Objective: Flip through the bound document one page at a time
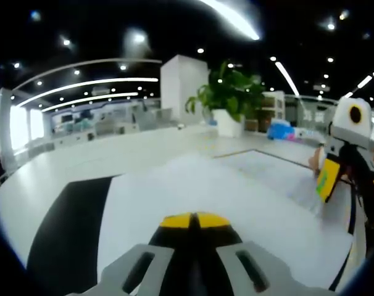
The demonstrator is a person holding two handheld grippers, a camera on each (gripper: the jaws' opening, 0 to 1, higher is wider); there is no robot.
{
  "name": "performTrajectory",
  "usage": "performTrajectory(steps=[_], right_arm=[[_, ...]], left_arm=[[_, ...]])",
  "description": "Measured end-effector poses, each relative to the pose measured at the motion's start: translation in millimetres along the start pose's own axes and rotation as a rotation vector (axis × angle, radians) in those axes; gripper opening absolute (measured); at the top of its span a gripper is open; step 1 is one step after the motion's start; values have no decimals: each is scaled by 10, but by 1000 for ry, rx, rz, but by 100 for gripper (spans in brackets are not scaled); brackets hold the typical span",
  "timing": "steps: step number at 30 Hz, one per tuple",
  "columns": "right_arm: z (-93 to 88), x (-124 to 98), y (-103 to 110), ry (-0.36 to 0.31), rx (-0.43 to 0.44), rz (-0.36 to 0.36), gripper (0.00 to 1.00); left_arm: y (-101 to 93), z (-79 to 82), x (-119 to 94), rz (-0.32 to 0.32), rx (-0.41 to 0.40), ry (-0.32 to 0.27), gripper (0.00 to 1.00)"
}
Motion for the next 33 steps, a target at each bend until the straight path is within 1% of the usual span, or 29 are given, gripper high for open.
performTrajectory(steps=[6, 11, 20, 24, 29, 33], right_arm=[[-4, -50, 6, 2, -14, -5, 44], [6, -141, -29, 1, -21, -15, 44], [45, -308, -101, -22, -17, -48, 45], [25, -367, -116, -20, -16, -55, 45], [14, -494, -135, -28, -11, -53, 45], [16, -635, -190, -42, -2, -76, 45]], left_arm=[[2, -1, -1, 1, 1, -2, 3], [6, 0, -1, 1, 2, -3, 3], [5, 6, 0, 2, 5, -4, 3], [2, 8, -1, 3, 7, -5, 3], [9, 9, -3, 10, 3, -5, 5], [14, 8, -2, 9, -6, -4, 6]])
Point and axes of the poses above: the point that each gripper's makers call its tool centre point, and the gripper's own axes: x roughly forward along the fingers, y roughly to its left, z roughly out of its top, the point moved 9 cm from there along -x, roughly backward along the fingers, and after that the axes turned 2 degrees about x, right-handed, at the moved point
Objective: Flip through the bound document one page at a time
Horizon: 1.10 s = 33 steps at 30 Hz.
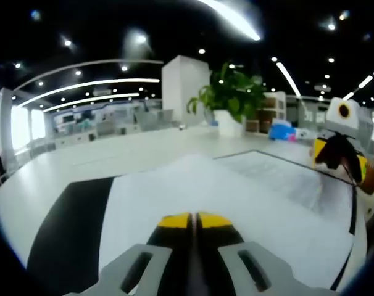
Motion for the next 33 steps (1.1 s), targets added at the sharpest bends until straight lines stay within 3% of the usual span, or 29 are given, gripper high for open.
performTrajectory(steps=[8, 22, 30, 33], right_arm=[[-13, -251, -135, -35, 28, -41, 45], [-82, -447, -244, -59, 47, -80, 45], [-103, -538, -295, -51, 49, -101, 45], [-120, -604, -331, -46, 49, -116, 45]], left_arm=[[8, 2, -6, 8, 10, -4, 11], [27, 12, -33, 2, 15, -20, 23], [16, 58, -70, -17, -5, -61, 26], [12, 164, -170, -42, -65, -158, 26]])
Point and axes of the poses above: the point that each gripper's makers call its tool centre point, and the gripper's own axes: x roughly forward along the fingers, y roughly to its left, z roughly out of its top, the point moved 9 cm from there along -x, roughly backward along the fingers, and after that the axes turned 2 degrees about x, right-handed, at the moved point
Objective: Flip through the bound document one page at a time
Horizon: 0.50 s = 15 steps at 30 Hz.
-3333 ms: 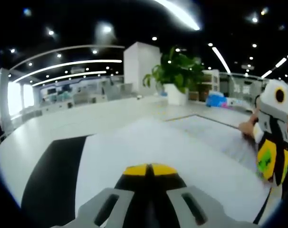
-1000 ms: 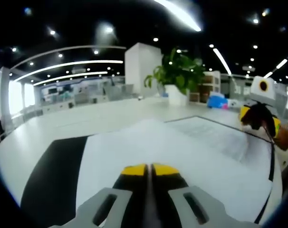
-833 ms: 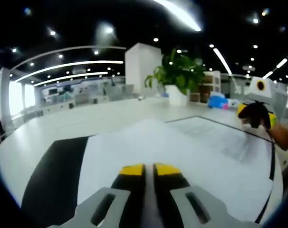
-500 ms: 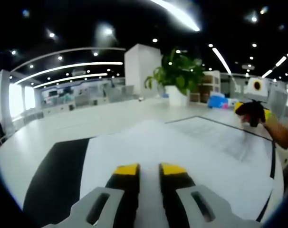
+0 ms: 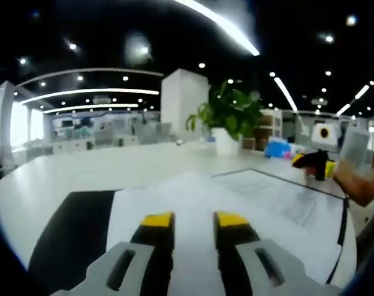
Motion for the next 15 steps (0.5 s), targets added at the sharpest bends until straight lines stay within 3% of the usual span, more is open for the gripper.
performTrajectory(steps=[9, 15], right_arm=[[-38, -40, 24, 38, -9, 15, 46], [-28, -104, 29, 31, -7, 7, 46]], left_arm=[[-211, 89, -126, -55, -33, -76, 27], [-373, 102, -167, -92, -24, -89, 29]])
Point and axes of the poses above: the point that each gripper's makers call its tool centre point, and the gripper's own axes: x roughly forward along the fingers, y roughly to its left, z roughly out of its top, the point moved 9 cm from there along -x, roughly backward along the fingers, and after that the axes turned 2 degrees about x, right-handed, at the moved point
